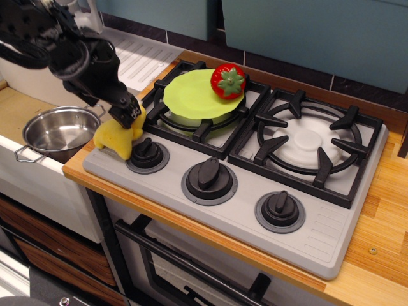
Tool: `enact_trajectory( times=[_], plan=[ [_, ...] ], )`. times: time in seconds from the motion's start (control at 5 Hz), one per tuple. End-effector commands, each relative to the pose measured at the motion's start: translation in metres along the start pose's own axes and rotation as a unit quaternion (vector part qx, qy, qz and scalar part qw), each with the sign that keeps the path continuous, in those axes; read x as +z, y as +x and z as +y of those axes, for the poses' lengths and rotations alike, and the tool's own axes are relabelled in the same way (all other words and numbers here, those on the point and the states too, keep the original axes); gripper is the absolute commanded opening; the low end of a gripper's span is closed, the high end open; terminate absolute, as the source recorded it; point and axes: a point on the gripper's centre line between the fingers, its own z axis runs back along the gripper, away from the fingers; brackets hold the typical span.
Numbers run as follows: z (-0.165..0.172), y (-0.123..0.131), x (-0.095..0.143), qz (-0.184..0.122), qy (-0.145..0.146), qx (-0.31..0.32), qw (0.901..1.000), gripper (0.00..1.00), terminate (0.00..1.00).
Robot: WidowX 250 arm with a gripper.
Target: Put strawberry on plate and stuffedduck in pot or pan in sink
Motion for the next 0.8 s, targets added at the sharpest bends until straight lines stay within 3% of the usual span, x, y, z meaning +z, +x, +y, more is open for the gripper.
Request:
enact_trajectory(
  times=[0.0, 0.2, 0.4, 0.6],
  plan=[
    [-0.016, 0.003, -0.016, -0.012, -0.013, 0.007, 0.9998, 1.0, 0.0],
    [-0.026, 0.005, -0.024, -0.017, -0.026, 0.013, 0.9994, 1.0, 0.0],
    [-0.03, 0.009, -0.023, -0.01, -0.021, 0.016, 0.9996, 0.0, 0.0],
    [-0.032, 0.012, -0.009, 0.005, -0.012, 0.014, 0.9998, 0.0, 0.0]
  ],
)
